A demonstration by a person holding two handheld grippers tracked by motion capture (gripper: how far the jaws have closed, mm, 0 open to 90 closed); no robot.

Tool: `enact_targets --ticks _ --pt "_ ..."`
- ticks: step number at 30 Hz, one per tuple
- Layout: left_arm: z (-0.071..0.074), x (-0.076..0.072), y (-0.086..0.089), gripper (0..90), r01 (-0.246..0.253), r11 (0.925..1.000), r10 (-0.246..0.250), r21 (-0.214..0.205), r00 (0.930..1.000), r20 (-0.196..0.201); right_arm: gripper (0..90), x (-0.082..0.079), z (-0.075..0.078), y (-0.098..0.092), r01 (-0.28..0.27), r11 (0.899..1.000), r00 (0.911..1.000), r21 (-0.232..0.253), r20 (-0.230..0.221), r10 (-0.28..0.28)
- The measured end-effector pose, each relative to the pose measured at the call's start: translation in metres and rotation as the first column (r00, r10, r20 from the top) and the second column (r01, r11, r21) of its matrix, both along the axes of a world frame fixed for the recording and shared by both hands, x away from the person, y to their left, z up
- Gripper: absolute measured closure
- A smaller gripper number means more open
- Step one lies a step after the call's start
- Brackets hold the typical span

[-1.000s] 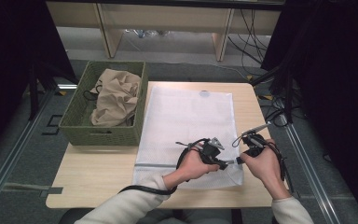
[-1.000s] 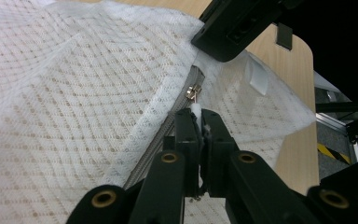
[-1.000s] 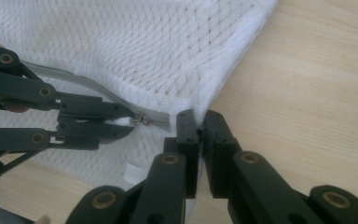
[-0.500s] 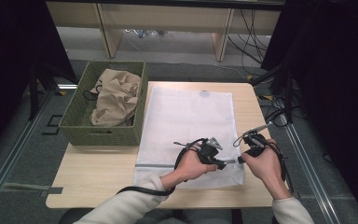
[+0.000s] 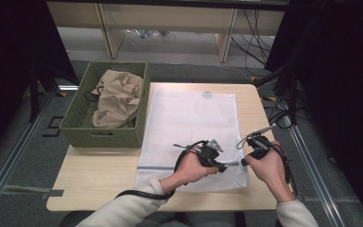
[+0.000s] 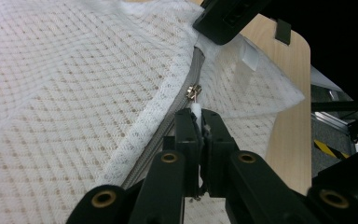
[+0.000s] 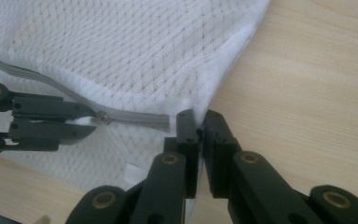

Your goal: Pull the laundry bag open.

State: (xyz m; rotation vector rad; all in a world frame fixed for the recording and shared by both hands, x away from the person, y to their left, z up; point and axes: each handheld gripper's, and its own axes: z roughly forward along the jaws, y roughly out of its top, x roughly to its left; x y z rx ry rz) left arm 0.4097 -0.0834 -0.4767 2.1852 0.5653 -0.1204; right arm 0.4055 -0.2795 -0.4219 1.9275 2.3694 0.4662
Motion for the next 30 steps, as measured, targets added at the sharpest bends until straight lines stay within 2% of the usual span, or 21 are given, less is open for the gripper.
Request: enact_targets --ticks 1,2,12,13,14,15,17,19,23,25,27,30 --pt "0.0 0.0 0.001 86.8 0.003 1.0 -0.003 0.003 1.0 0.002 86.7 0.001 -0.002 -0.002 -0.027 1.0 0.9994 -0.007 0.022 0.027" --pt "0.001 0.001 0.002 86.7 0.003 0.9999 -0.003 0.011 1.0 0.005 86.6 0.001 -0.001 -0.002 0.0 1.0 1.0 0.004 0.004 0.0" --pt "0.002 0.0 0.004 86.8 0.0 1.0 0.0 0.004 1.0 0.005 86.6 0.0 0.0 -0.001 -0.007 1.0 0.9998 0.004 0.018 0.007" --pt "0.002 -0.001 0.004 86.7 -0.003 1.0 0.003 0.009 1.0 0.0 86.6 -0.001 0.002 0.001 0.02 1.0 0.9998 0.009 0.004 -0.02" --pt "0.002 -0.001 0.004 86.8 -0.003 1.0 0.003 0.009 1.0 0.0 86.6 -0.001 0.002 0.001 0.02 1.0 0.9998 0.009 0.004 -0.02" --pt "0.002 -0.001 0.004 86.8 -0.002 0.9999 0.002 0.011 1.0 0.002 86.6 0.001 -0.001 -0.003 -0.027 1.0 0.9991 -0.004 0.033 0.027" --pt "0.002 -0.001 0.006 86.8 -0.008 0.9999 0.008 0.015 1.0 -0.001 86.6 0.0 -0.001 -0.004 -0.029 1.0 0.9991 -0.005 0.031 0.029" --pt "0.002 -0.001 0.007 86.8 -0.004 1.0 0.004 0.006 1.0 -0.002 86.6 0.0 0.001 -0.002 0.002 1.0 1.0 0.002 0.005 -0.003" --pt "0.001 -0.001 0.008 86.7 -0.007 0.9999 0.007 0.014 0.9999 -0.01 86.6 0.0 0.0 -0.002 0.002 1.0 1.0 0.001 0.004 -0.002" --pt "0.001 -0.001 0.008 86.8 -0.01 0.9997 0.01 0.021 0.9999 -0.003 86.6 0.001 -0.003 -0.006 -0.041 0.999 0.9982 -0.005 0.044 0.041" --pt "0.002 -0.001 0.01 86.8 -0.014 0.9998 0.014 0.015 0.9999 -0.003 86.6 0.0 0.0 -0.004 0.005 1.0 1.0 -0.005 0.001 -0.005" --pt "0.002 -0.001 0.011 86.8 -0.011 0.9997 0.011 0.019 0.9999 0.0 86.6 -0.001 -0.001 -0.003 0.005 1.0 1.0 0.005 0.006 -0.005"
